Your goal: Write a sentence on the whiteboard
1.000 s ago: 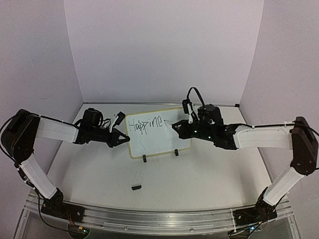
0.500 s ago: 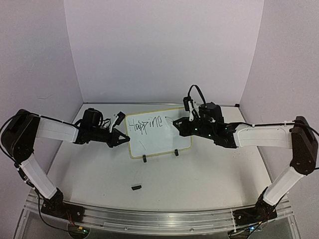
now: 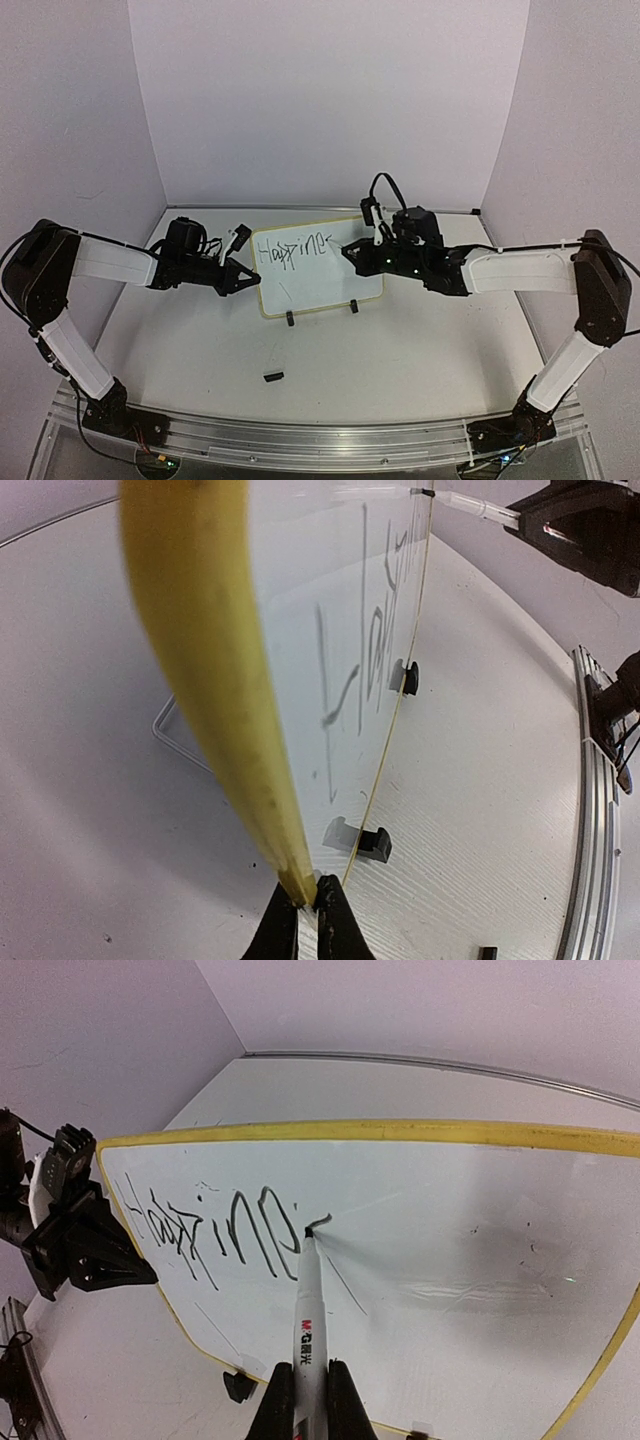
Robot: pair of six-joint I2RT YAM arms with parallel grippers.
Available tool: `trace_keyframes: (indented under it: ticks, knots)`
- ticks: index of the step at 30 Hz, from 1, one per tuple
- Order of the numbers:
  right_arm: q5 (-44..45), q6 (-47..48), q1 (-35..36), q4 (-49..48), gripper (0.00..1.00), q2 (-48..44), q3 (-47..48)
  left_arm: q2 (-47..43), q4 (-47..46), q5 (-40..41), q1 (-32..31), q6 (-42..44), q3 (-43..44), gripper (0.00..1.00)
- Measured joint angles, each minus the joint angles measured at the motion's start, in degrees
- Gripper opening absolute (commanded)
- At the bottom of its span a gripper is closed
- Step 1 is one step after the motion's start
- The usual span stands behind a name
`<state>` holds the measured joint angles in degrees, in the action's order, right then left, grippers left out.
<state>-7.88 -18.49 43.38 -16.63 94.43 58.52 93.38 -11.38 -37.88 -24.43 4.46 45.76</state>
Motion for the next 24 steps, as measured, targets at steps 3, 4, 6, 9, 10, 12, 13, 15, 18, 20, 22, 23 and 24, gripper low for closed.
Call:
trace_keyframes:
  ticks: [3,4,6,9,10,12,13,15,18,20,22,23,24]
  knots:
    - [-0.1,-0.1,0.0,0.0,0.00,0.0,0.0,0.0,0.0,0.0,0.0,0.0,0.0,0.00]
    - [-0.1,-0.1,0.0,0.0,0.00,0.0,-0.1,0.0,0.0,0.0,0.0,0.0,0.0,0.00]
    - [0.4,-0.3,0.0,-0.1,0.00,-0.1,-0.4,0.0,0.0,0.0,0.0,0.0,0.0,0.00]
    - [1.3,-0.6,0.0,0.0,0.00,-0.5,-1.6,0.0,0.0,0.0,0.0,0.0,0.0,0.00]
    - [1.6,-0.7,0.0,0.1,0.00,-0.7,-2.0,0.0,0.0,0.0,0.0,0.0,0.0,0.00]
    - [2.3,-1.0,0.0,0.3,0.00,-1.3,-2.9,0.0,0.0,0.0,0.0,0.0,0.0,0.00]
    - [2.6,-1.1,0.0,0.4,0.00,-1.5,-3.1,0.0,0.0,0.0,0.0,0.0,0.0,0.00]
    - [2.9,-1.2,0.0,0.5,0.00,-1.8,-3.4,0.0,0.0,0.0,0.0,0.0,0.0,0.00]
    - [2.8,-1.3,0.0,0.6,0.00,-1.8,-3.4,0.0,0.0,0.0,0.0,0.0,0.0,0.00]
    - [2.4,-1.3,0.0,0.8,0.00,-1.8,-3.4,0.0,0.0,0.0,0.0,0.0,0.0,0.00]
    - [1.5,-1.2,0.0,1.0,0.00,-1.6,-3.3,0.0,0.0,0.0,0.0,0.0,0.0,0.00]
    - [1.0,-1.1,0.0,1.2,0.00,-1.4,-3.3,0.0,0.0,0.0,0.0,0.0,0.0,0.00]
    - [0.5,-1.0,0.0,1.4,0.00,-1.1,-3.1,0.0,0.0,0.0,0.0,0.0,0.0,0.00]
